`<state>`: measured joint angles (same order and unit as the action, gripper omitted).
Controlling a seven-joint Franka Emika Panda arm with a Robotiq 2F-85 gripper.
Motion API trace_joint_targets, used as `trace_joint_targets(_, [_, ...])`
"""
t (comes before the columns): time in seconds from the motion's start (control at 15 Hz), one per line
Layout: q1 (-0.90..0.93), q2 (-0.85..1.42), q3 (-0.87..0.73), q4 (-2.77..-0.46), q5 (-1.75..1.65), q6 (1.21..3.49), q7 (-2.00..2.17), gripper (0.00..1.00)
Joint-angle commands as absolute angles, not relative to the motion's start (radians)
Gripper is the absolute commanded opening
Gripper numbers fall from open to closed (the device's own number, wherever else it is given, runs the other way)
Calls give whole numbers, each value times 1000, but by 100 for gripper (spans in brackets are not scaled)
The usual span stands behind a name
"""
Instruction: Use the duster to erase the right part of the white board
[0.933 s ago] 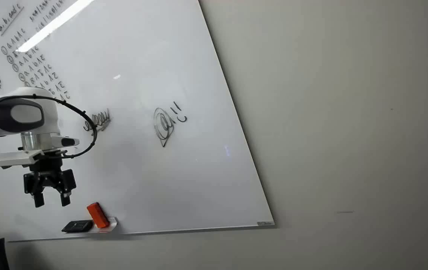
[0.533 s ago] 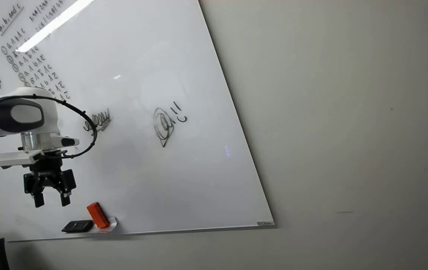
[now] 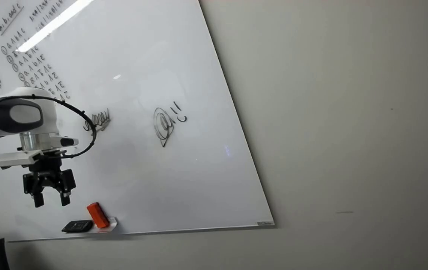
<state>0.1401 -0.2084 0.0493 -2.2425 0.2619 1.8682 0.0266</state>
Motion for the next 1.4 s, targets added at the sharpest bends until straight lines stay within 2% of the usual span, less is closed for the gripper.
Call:
trace_joint_targets(0.0, [154, -264, 123, -2285, 216, 1961, 71, 100])
trace_joint_targets(0.33, [196, -280, 221, -2298, 164, 2027, 140, 100])
trace_joint_targets(0.8, [191, -223, 229, -2246, 128, 1999, 168, 100])
trace_joint_targets(1.33, [237, -33, 413, -2100, -354, 1995, 610, 100])
